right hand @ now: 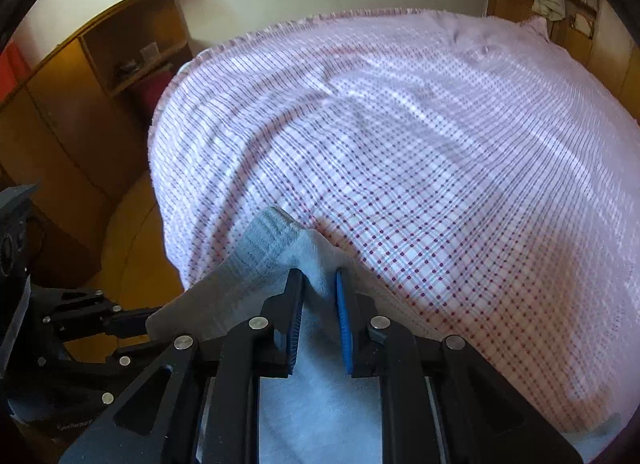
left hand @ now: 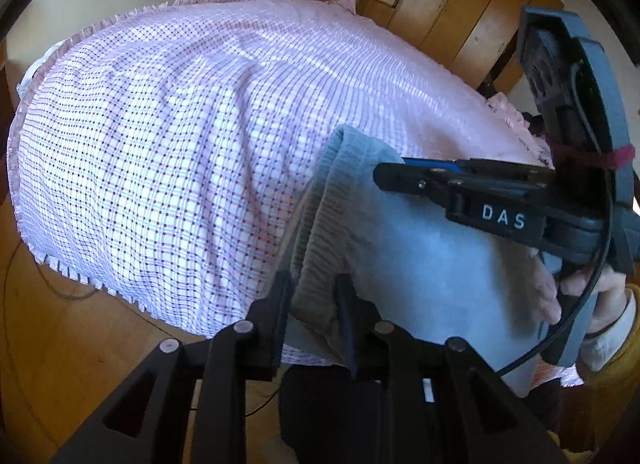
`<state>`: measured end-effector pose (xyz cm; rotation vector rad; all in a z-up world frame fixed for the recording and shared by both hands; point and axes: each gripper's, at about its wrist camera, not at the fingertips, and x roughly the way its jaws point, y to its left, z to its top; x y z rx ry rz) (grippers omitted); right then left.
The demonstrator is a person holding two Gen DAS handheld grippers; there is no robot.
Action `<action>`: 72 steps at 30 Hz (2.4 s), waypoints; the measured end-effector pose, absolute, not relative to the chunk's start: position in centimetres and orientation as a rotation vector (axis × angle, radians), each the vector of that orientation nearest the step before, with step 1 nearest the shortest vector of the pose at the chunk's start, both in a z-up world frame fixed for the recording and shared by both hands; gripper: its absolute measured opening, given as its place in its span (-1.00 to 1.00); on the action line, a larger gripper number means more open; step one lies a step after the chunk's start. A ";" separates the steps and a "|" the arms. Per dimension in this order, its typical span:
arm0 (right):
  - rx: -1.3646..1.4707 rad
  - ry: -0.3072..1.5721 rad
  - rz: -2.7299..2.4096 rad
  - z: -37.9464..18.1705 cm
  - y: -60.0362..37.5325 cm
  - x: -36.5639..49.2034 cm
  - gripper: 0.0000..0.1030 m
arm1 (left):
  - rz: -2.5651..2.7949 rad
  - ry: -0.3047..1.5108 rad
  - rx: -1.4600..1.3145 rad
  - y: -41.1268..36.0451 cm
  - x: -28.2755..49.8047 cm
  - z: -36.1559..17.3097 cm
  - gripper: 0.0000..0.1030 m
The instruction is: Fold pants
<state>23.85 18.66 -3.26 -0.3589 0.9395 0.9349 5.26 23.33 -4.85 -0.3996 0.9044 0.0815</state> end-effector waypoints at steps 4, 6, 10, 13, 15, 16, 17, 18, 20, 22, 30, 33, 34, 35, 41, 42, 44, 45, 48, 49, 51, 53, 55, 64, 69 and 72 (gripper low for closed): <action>-0.323 0.960 0.930 -3.5 18.8 24.4 -0.76 | 0.095 0.912 -0.394 23.6 4.9 -5.6 -0.27; -0.302 0.973 0.933 -3.1 18.5 24.5 -0.73 | 0.101 0.914 -0.407 23.9 4.4 -5.6 -0.23; -0.263 0.953 0.915 -1.5 17.1 24.1 -0.66 | 0.116 0.891 -0.398 23.6 2.8 -4.5 -0.25; -0.219 0.936 0.890 -0.2 15.0 24.0 -0.65 | 0.117 0.867 -0.371 23.4 2.0 -3.5 -0.25; -0.178 0.937 0.873 0.5 13.0 24.0 -0.65 | 0.128 0.855 -0.359 23.3 1.7 -2.6 -0.25; -0.161 0.935 0.859 0.8 11.7 23.9 -0.65 | 0.126 0.849 -0.358 23.3 2.0 -2.3 -0.26; -0.150 0.932 0.840 1.1 10.5 23.7 -0.65 | 0.121 0.838 -0.352 23.2 2.0 -1.8 -0.26; -0.141 0.931 0.822 1.2 9.5 23.6 -0.65 | 0.117 0.830 -0.346 23.2 2.2 -1.4 -0.26; -0.114 0.939 0.765 1.2 6.9 23.2 -0.65 | 0.105 0.816 -0.334 22.4 2.9 -0.7 -0.26; -0.096 0.949 0.725 0.9 5.0 23.1 -0.65 | 0.091 0.813 -0.325 21.9 4.1 -0.5 -0.29; -0.111 0.958 0.501 -2.1 0.4 25.1 -0.65 | 0.039 0.860 -0.258 19.3 9.3 -2.2 -0.43; -0.094 0.975 0.420 -4.0 -0.8 27.1 -0.69 | 0.079 0.897 -0.234 19.7 9.4 -3.7 -0.57; -0.066 0.987 0.430 -4.6 -1.3 27.6 -0.70 | 0.089 0.894 -0.226 19.9 9.2 -4.1 -0.64; -0.030 0.993 0.440 -5.2 -1.7 28.2 -0.70 | 0.098 0.890 -0.211 20.1 8.8 -4.4 -0.66; -0.007 0.967 0.457 -5.0 -2.2 28.2 -0.70 | 0.129 0.902 -0.143 20.1 7.7 -4.4 -0.66; 0.005 0.968 0.462 -4.7 -2.5 28.0 -0.70 | 0.129 0.903 -0.136 20.0 7.4 -4.1 -0.66; 0.018 0.965 0.473 -3.9 -3.3 27.1 -0.70 | 0.119 0.903 -0.139 19.5 6.7 -3.4 -0.65; 0.016 0.962 0.481 -3.5 -3.6 26.5 -0.69 | 0.106 0.901 -0.150 19.4 6.1 -3.2 -0.65; -0.008 0.952 0.505 -2.7 -4.1 24.2 -0.66 | 0.096 0.904 -0.174 19.2 4.9 -3.0 -0.65; -0.018 0.950 0.515 -2.5 -4.4 23.2 -0.64 | 0.108 0.906 -0.176 19.2 4.6 -3.2 -0.65; -0.027 0.953 0.516 -2.7 -4.9 21.5 -0.56 | 0.124 0.920 -0.178 19.4 4.5 -3.7 -0.65; -0.025 0.971 0.519 -3.1 -5.6 19.8 -0.55 | 0.151 0.951 -0.189 19.9 4.7 -4.5 -0.65; -0.014 0.990 0.514 -3.6 -6.2 18.7 -0.54 | 0.171 0.960 -0.193 20.1 4.5 -4.9 -0.65; 0.183 1.108 0.532 -6.4 -8.0 17.2 0.07 | 0.174 0.937 -0.219 19.3 3.7 -3.1 -0.53; 0.260 1.141 0.536 -8.1 -8.1 17.4 0.07 | 0.123 0.927 -0.196 17.4 3.6 -1.9 -0.34; 0.308 1.164 0.534 -9.6 -8.5 17.5 0.10 | 0.101 0.946 -0.156 16.2 4.2 -2.2 -0.23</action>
